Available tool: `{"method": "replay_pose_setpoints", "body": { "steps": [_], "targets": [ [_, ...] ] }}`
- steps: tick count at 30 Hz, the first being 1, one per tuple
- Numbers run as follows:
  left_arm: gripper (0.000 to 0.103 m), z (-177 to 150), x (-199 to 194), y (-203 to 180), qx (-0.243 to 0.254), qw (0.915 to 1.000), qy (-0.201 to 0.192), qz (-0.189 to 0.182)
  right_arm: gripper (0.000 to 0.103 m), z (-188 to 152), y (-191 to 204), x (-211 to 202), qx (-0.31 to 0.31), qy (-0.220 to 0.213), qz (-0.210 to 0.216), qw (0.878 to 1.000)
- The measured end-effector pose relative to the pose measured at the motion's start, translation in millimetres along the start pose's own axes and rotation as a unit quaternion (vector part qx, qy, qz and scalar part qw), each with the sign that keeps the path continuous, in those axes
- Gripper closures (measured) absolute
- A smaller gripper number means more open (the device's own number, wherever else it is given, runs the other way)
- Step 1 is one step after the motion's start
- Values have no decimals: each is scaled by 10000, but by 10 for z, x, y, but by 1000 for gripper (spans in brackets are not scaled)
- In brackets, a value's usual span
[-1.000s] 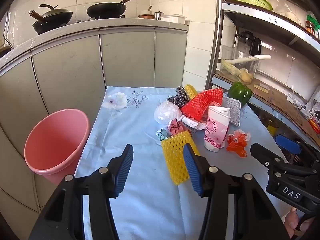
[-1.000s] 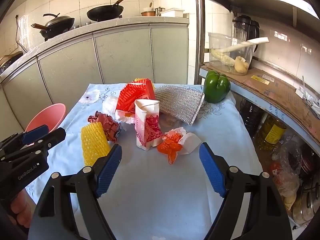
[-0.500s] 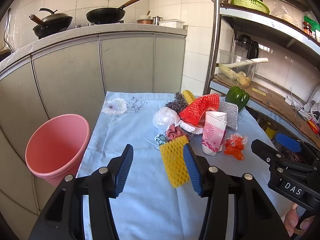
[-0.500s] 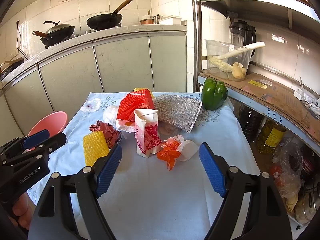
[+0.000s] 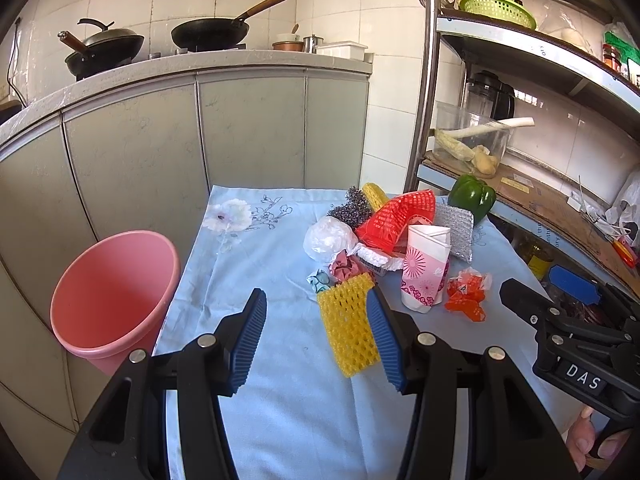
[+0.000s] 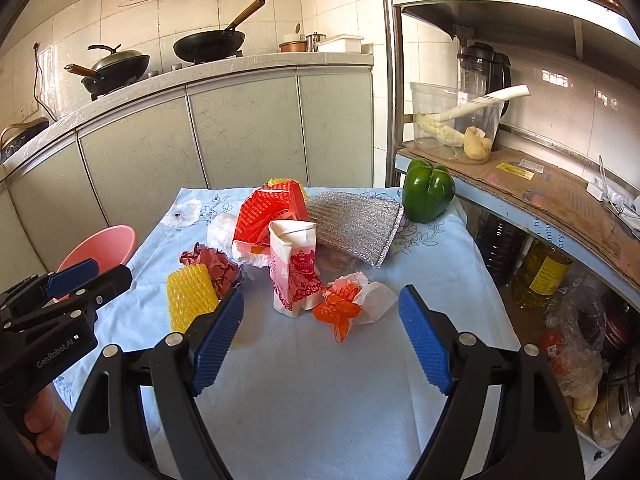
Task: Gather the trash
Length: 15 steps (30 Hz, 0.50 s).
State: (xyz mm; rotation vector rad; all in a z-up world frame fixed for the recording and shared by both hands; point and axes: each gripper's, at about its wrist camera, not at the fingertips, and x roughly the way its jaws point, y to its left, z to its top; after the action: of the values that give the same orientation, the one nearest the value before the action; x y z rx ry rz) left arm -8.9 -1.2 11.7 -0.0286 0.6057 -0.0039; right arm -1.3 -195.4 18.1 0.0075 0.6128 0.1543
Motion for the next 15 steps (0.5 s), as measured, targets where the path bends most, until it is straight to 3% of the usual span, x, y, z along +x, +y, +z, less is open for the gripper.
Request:
{"method": "replay_pose_setpoints", "body": {
  "steps": [15],
  "targets": [
    [52,-2,1,8,-14,10000,0,-4,23,-16,12,2,-9,5,-2,10000]
  ]
}}
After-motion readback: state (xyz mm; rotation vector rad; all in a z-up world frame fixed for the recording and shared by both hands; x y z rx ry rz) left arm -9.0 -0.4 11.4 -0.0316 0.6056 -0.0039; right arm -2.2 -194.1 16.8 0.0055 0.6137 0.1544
